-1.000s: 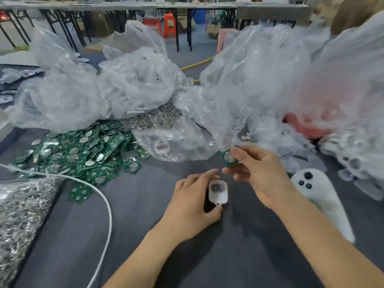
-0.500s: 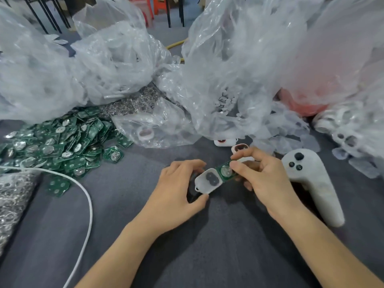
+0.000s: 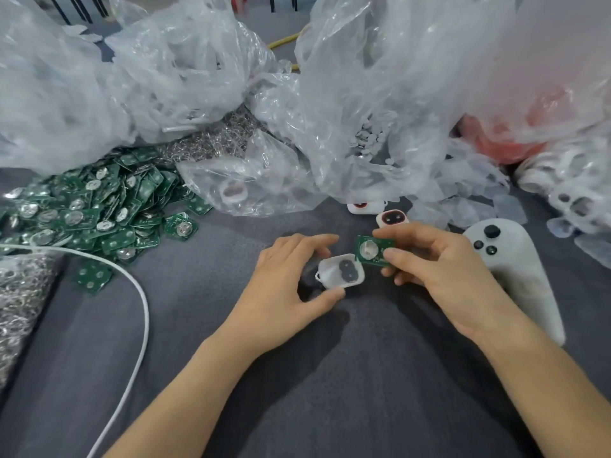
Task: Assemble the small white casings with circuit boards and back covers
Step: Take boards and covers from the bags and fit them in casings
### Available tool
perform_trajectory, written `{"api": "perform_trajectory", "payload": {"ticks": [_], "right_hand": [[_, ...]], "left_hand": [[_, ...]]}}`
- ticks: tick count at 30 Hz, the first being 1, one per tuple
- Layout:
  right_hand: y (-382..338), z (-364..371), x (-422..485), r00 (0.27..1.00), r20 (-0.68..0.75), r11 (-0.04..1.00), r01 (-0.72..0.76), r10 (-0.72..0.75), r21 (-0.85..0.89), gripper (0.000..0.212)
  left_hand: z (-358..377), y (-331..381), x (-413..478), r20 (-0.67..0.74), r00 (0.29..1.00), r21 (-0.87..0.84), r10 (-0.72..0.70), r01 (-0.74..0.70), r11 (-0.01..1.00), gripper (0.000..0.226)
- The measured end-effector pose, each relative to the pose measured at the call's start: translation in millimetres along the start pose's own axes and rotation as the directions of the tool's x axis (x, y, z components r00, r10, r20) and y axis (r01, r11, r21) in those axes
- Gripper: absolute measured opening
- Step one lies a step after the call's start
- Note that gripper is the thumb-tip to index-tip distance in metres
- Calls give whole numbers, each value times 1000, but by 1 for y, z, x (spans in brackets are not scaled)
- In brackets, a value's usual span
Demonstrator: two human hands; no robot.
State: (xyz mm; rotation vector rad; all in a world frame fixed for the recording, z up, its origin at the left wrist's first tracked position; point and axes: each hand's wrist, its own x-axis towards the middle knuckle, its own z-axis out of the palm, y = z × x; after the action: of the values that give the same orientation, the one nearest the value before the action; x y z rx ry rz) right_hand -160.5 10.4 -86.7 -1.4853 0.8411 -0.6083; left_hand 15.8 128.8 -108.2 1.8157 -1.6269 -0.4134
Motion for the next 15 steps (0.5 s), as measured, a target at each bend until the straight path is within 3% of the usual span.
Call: {"api": "perform_trajectory", "payload": {"ticks": [3, 8, 12, 15], "right_hand": [[-5, 1, -6, 996, 64, 998, 60, -61, 19, 30], [-8, 13, -14, 975, 190, 994, 114, -112, 2, 28], [-9, 14, -14, 978, 192, 982, 116, -85, -152, 21], [-13, -3, 2, 999, 31, 970, 23, -16, -240, 12]], "left_hand": [[1, 7, -1, -148, 988, -206, -47, 15, 979, 27], [4, 13, 1, -155, 987, -226, -38, 2, 974, 7], [6, 14, 0, -155, 988, -185, -12, -17, 983, 15], [6, 9, -2, -65, 998, 34, -17, 20, 999, 55]]}}
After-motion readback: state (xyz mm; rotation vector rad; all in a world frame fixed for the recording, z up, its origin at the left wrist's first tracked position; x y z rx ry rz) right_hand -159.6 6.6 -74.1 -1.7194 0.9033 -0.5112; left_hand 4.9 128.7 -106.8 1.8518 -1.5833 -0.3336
